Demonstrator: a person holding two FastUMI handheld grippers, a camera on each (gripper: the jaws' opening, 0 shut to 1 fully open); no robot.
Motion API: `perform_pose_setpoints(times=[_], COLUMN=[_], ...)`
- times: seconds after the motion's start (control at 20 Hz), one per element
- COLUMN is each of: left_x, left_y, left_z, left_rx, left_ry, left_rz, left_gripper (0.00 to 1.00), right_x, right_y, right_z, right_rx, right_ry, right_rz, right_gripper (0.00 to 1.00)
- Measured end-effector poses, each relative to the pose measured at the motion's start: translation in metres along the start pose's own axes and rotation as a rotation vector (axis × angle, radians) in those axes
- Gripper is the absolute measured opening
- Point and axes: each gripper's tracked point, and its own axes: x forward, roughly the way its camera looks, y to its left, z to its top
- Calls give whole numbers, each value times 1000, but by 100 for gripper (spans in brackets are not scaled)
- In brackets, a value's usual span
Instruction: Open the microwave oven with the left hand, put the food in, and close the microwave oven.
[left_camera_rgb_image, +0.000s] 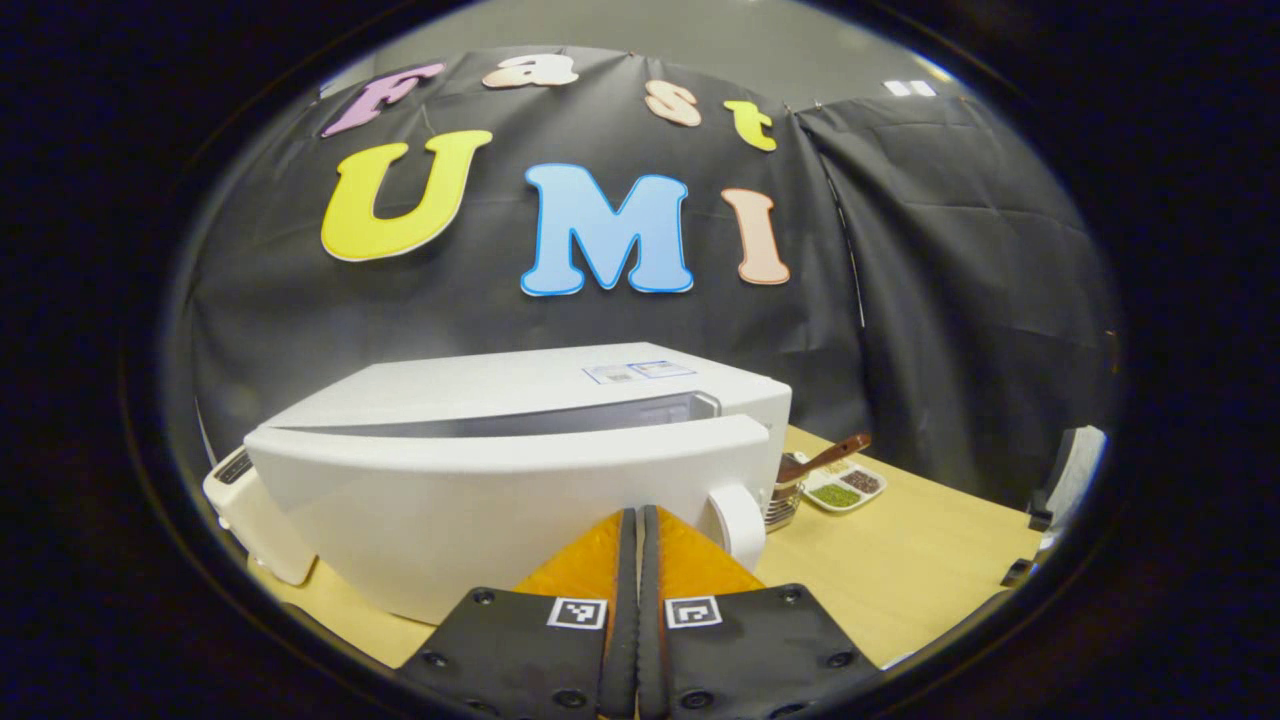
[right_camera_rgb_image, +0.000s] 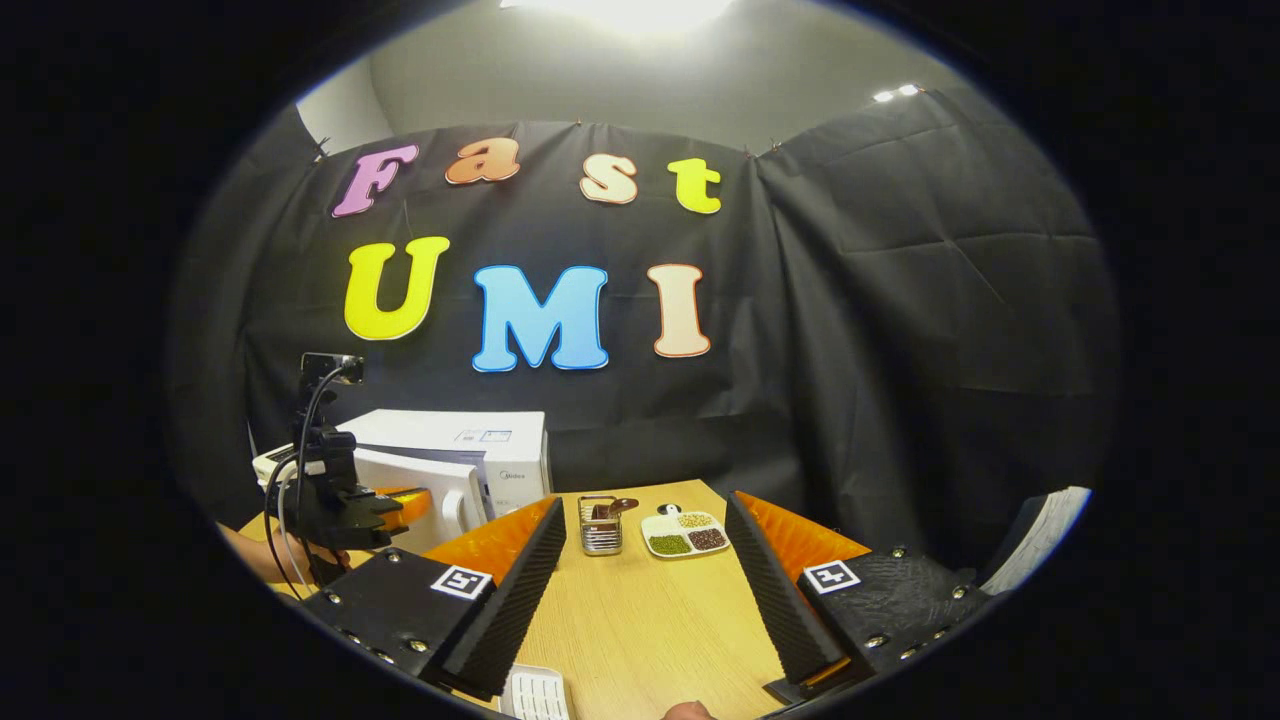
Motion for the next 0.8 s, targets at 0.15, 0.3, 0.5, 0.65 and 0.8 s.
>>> perform_pose_setpoints(times=[0.15,0.3,0.5,0.65,0.8], left_x=[13,22,28,29,31], left_y=[5,10,7,9,11], left_z=[4,3,1,1,1], left_rx=[-1,2,0,-1,22], left_ry=[-2,0,19,11,14], left_rz=[17,45,48,68,74], left_gripper=[7,10,11,11,7], right_x=[3,3,2,3,4], right_y=[0,-5,-10,-11,-9], right_z=[4,-1,-3,-3,0], right_rx=[-15,-14,-3,2,6], right_ry=[1,8,13,15,12], right_rz=[-18,-38,-60,-69,-65], right_gripper=[97,97,97,97,97])
